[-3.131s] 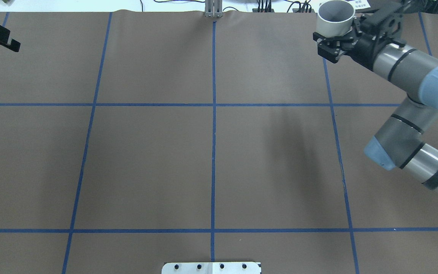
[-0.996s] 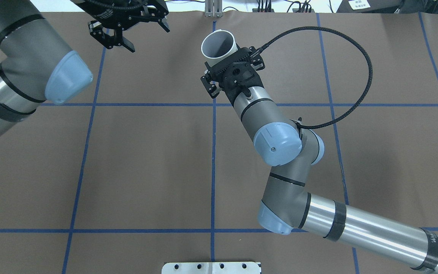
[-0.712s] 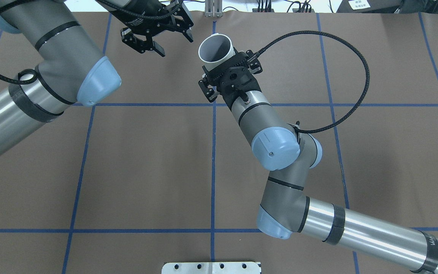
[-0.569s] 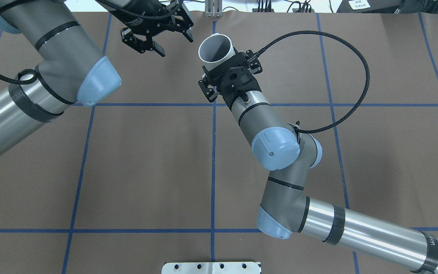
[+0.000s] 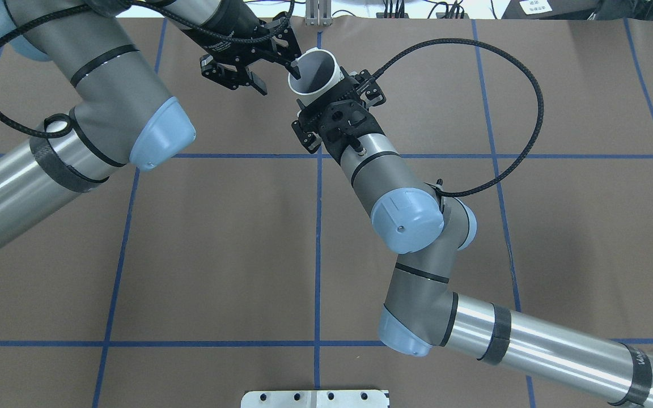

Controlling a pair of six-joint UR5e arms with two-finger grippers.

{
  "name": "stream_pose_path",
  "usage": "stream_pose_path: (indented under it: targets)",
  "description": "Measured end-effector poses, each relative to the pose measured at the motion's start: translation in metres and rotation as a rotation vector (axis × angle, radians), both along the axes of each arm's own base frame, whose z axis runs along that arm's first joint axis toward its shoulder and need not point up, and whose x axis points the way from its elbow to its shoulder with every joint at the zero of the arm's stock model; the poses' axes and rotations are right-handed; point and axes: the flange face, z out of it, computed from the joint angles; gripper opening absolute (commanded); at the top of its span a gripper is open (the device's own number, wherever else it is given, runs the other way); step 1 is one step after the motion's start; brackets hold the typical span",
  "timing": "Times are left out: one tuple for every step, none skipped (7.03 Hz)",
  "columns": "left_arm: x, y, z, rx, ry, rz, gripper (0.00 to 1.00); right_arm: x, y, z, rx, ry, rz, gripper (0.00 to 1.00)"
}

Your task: Left arm hands cup to right arm to dump lemon

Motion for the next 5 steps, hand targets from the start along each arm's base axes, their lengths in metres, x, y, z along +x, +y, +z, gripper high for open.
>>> stream_pose_path:
  targets:
    - [0.0025,0.0018,-0.0007,0.002,0.002,0.004,0.50,-0.0004,0.0007,-0.0004,0.001,0.001,0.001,0.18]
    - [0.0042,0.0032,-0.0013,0.003,0.002,0.008,0.47,-0.0011,0.0015,-0.0007,0.002,0.002,0.001,0.18]
    - [0.0051,0.0040,-0.0017,0.002,0.003,0.009,0.47,-0.0024,0.0031,-0.0007,0.002,0.002,0.000,0.18]
    - [0.0057,0.0044,-0.0018,0.002,0.003,0.010,0.46,-0.0034,0.0047,-0.0010,0.003,0.001,-0.002,0.18]
    - [0.0067,0.0048,-0.0014,0.001,0.003,0.012,0.46,-0.0043,0.0064,-0.0013,0.004,0.000,-0.001,0.19]
